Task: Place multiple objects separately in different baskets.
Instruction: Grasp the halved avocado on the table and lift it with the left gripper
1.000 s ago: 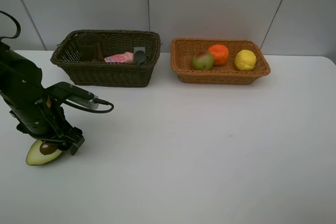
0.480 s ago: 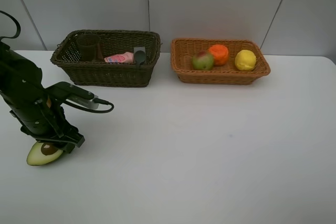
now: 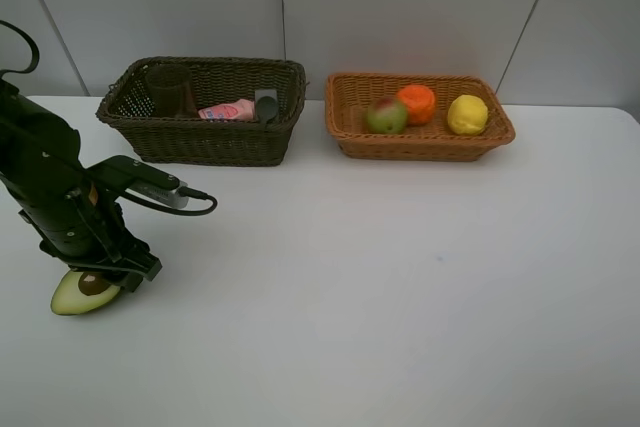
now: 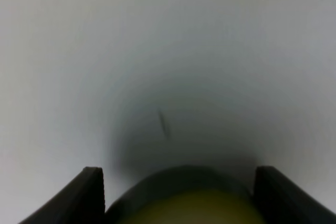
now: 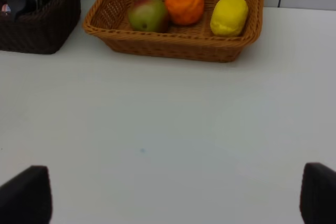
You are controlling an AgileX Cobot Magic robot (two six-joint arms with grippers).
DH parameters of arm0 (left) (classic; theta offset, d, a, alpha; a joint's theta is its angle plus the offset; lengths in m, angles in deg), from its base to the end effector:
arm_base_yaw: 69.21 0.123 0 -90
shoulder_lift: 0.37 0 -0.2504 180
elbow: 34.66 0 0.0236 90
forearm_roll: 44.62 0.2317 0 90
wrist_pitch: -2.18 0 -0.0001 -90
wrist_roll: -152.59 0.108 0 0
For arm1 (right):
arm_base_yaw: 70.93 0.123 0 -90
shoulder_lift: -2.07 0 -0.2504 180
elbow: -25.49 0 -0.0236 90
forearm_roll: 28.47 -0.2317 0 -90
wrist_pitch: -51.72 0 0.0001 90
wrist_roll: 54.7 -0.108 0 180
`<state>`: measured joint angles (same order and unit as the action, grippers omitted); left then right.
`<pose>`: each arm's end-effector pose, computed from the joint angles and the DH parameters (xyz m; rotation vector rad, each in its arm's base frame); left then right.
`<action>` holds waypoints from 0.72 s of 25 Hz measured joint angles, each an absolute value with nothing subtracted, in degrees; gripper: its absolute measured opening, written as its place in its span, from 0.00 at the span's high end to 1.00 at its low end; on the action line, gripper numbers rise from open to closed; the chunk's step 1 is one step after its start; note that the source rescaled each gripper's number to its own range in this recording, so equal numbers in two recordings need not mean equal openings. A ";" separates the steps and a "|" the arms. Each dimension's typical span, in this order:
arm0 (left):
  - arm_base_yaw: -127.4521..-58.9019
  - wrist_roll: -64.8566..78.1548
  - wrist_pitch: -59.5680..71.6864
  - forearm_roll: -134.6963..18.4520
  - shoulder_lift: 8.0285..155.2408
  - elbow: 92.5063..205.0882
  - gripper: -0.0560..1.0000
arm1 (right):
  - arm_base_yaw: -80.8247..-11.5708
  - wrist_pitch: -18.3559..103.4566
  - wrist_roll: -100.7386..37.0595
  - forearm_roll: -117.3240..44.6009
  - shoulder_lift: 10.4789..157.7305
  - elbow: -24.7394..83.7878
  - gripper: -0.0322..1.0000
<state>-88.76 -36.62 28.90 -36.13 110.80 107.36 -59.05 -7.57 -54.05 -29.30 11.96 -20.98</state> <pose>0.2263 -0.0728 0.0622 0.4721 3.0165 0.0783 0.0295 0.0076 0.2672 -0.2210 2.0091 0.1416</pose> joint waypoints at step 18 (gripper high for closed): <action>-88.76 -36.17 44.77 -40.75 110.84 116.88 0.24 | -59.05 -7.57 -54.05 -29.36 11.96 -20.98 0.00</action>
